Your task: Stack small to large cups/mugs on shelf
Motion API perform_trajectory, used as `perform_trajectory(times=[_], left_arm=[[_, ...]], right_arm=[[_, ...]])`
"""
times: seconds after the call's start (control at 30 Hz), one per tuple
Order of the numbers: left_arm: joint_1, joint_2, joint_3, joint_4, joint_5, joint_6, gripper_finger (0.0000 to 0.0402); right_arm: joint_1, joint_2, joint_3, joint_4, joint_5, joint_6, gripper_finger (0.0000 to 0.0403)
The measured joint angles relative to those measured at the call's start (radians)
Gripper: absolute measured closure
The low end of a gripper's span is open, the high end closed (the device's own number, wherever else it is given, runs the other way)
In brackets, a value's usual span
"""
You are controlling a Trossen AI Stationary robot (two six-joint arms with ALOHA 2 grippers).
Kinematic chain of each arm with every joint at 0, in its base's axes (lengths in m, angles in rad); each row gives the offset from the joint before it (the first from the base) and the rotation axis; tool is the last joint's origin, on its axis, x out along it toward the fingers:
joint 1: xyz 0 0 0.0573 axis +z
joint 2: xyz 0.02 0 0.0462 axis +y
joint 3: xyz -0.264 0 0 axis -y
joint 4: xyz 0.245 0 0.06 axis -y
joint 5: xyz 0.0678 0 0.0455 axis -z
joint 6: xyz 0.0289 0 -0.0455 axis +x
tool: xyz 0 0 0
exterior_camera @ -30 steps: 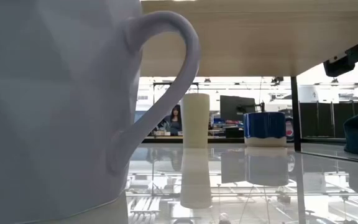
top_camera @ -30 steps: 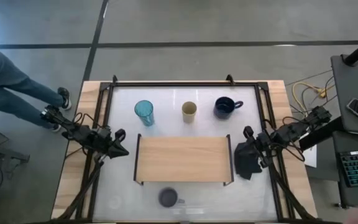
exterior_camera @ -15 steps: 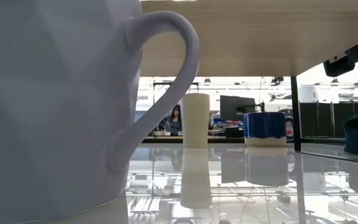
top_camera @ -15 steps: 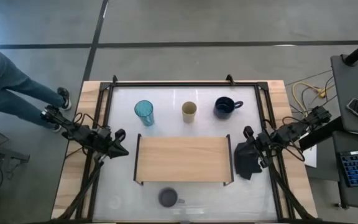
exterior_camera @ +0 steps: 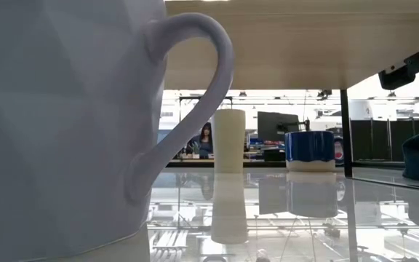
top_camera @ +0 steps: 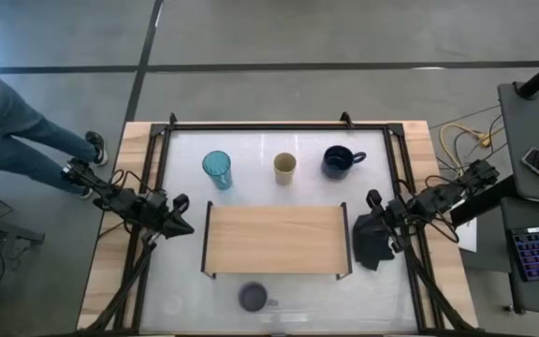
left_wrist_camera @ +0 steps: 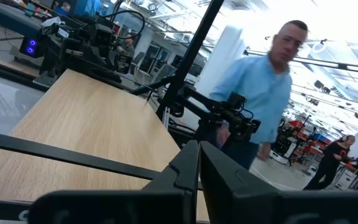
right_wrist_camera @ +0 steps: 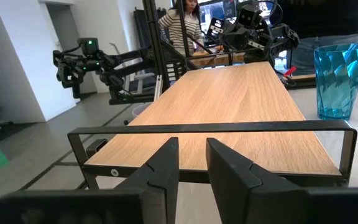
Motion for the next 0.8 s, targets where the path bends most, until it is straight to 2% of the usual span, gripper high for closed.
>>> perform_trajectory(times=[0.67,0.8], left_arm=[[0.000,0.000,0.000,0.000,0.000,0.000,0.0402],[0.000,0.000,0.000,0.000,0.000,0.000,0.0402]], right_arm=[[0.000,0.000,0.000,0.014,0.000,-0.024,0.0322],[0.000,0.000,0.000,0.085,0.000,-0.027,0.0329]])
